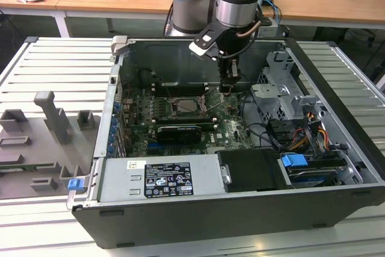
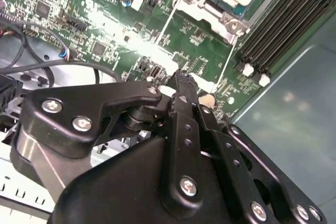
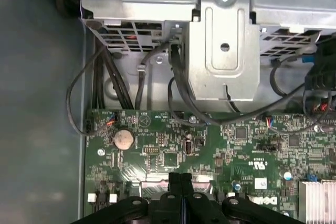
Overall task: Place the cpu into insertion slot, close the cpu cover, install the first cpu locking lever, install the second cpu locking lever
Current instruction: 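Close the cpu cover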
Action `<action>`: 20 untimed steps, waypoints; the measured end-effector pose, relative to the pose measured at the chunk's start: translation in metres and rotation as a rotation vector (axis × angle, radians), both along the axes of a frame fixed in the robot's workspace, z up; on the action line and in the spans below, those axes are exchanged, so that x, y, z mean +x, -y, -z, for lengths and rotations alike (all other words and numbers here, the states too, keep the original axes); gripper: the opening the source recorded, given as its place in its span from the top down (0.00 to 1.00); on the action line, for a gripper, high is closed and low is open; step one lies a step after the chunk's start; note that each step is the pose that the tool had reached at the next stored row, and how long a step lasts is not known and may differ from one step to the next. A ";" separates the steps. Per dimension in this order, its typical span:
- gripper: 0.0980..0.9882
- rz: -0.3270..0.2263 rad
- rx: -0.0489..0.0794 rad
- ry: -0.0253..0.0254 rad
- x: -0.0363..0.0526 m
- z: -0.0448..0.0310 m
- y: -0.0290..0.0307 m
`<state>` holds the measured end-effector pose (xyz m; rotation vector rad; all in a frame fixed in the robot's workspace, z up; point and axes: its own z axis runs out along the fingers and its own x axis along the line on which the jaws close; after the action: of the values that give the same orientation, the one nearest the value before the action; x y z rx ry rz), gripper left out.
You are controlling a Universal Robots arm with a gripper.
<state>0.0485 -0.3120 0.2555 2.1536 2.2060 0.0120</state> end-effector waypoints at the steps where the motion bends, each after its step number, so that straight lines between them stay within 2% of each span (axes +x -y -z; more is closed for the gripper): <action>1: 0.99 -0.001 0.000 -0.0006 0.0020 0.0004 -0.0005; 2: 0.99 -0.002 0.000 -0.0020 0.0064 0.0009 -0.0015; 6: 0.99 -0.005 0.000 -0.0054 0.0139 0.0032 -0.0038; 12: 0.99 -0.007 0.000 -0.0077 0.0158 0.0124 -0.0052; 15: 0.99 -0.007 0.000 -0.0077 0.0091 0.0125 -0.0053; 17: 0.99 -0.007 0.000 -0.0077 -0.0008 0.0125 -0.0053; 20: 0.99 -0.007 0.000 -0.0078 -0.0061 0.0124 -0.0052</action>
<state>0.0424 -0.3068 0.2431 2.1497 2.2176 0.0038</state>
